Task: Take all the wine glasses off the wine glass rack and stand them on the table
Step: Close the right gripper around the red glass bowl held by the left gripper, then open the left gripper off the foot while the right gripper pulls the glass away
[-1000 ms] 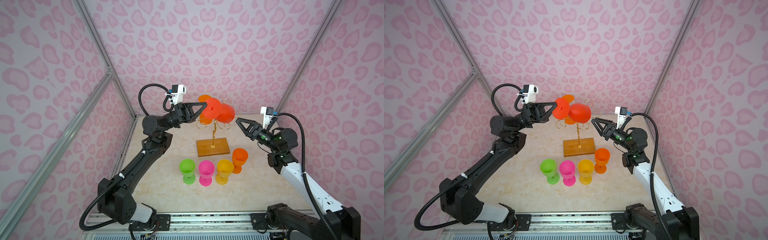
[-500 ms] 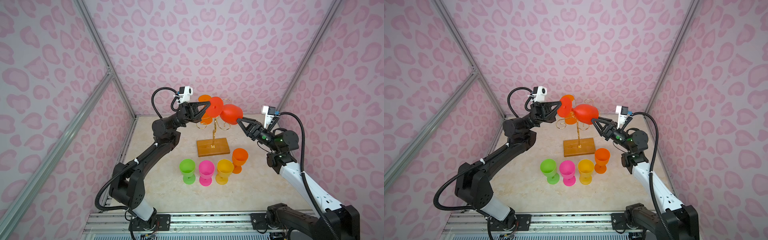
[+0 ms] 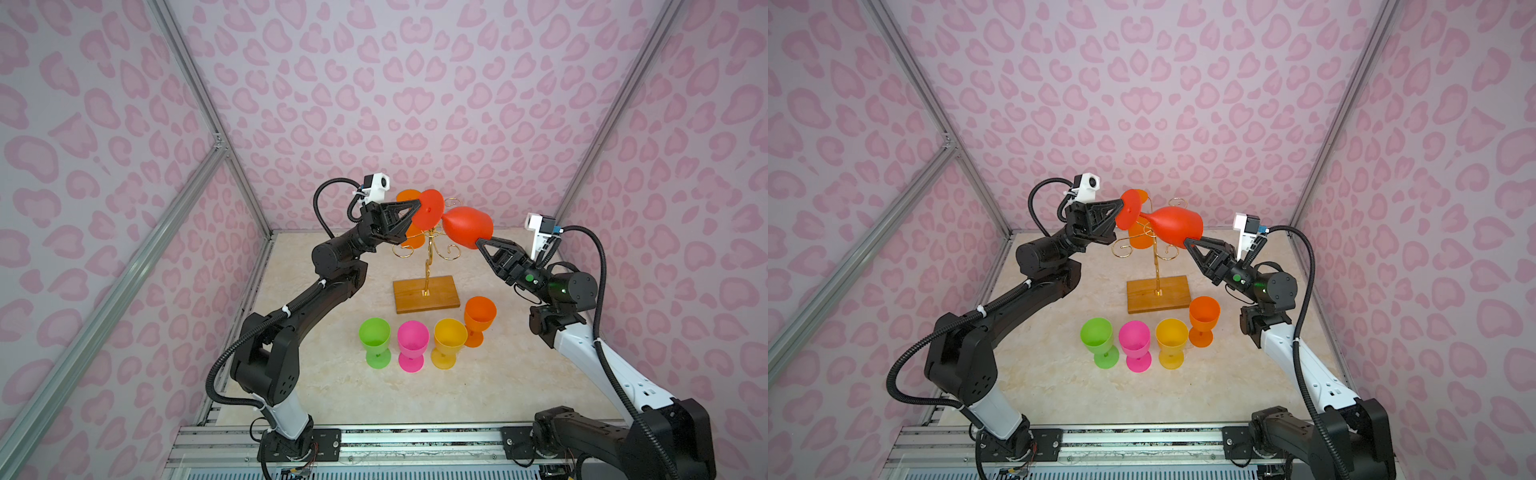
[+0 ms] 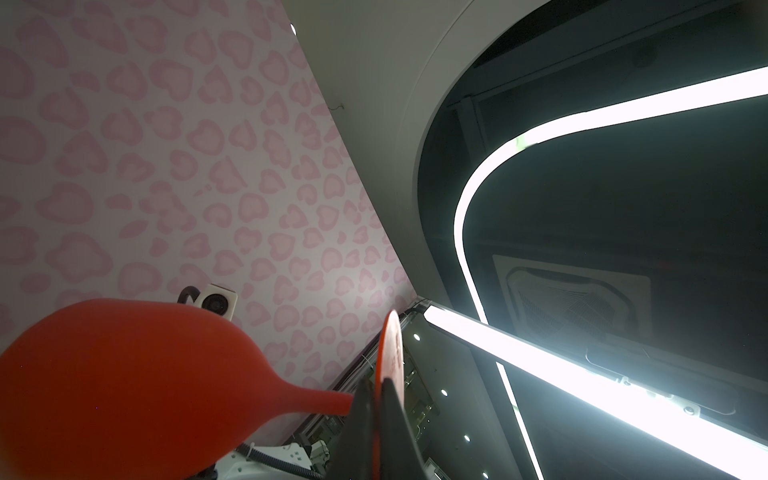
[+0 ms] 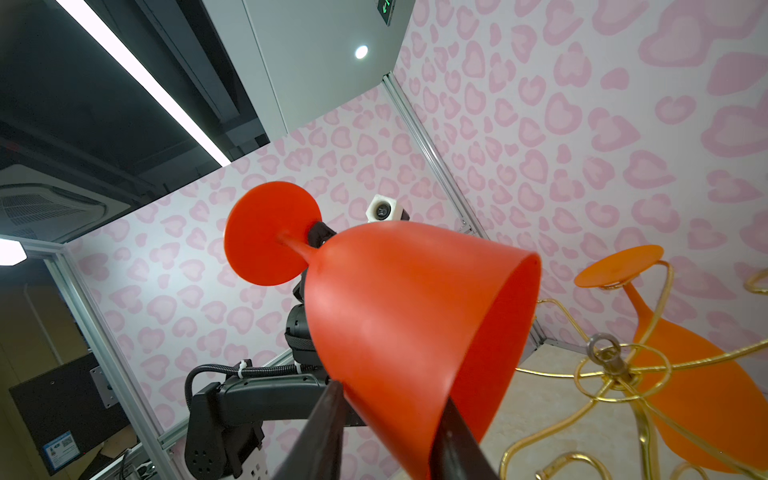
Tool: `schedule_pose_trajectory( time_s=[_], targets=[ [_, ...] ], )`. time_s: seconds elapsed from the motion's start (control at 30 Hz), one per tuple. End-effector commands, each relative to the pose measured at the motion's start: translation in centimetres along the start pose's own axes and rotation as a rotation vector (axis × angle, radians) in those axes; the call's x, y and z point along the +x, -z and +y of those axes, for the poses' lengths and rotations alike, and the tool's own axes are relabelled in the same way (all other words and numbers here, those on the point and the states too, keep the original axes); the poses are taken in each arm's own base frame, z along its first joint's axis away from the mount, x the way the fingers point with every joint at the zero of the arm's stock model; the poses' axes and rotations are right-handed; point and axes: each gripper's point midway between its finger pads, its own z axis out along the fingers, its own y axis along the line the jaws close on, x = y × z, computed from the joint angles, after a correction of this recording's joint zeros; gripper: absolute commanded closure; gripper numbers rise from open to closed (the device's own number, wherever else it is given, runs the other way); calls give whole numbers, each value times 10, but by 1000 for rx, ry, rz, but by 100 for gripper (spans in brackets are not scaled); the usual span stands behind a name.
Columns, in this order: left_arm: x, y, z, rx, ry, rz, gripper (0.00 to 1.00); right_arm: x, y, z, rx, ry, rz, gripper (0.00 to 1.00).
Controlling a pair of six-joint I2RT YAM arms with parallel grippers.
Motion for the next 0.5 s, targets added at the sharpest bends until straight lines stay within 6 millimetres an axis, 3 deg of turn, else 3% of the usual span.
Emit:
schedule_pose_trajectory(
  time_s=[0.0,0.47],
  targets=[
    [0,-2,-12,48,-28,5,97,-4,2,20,-85,41,-17,69],
    [-6,-2,-7,57,16,-16,92,-7,4,30,-165,38,-51,82]
  ],
)
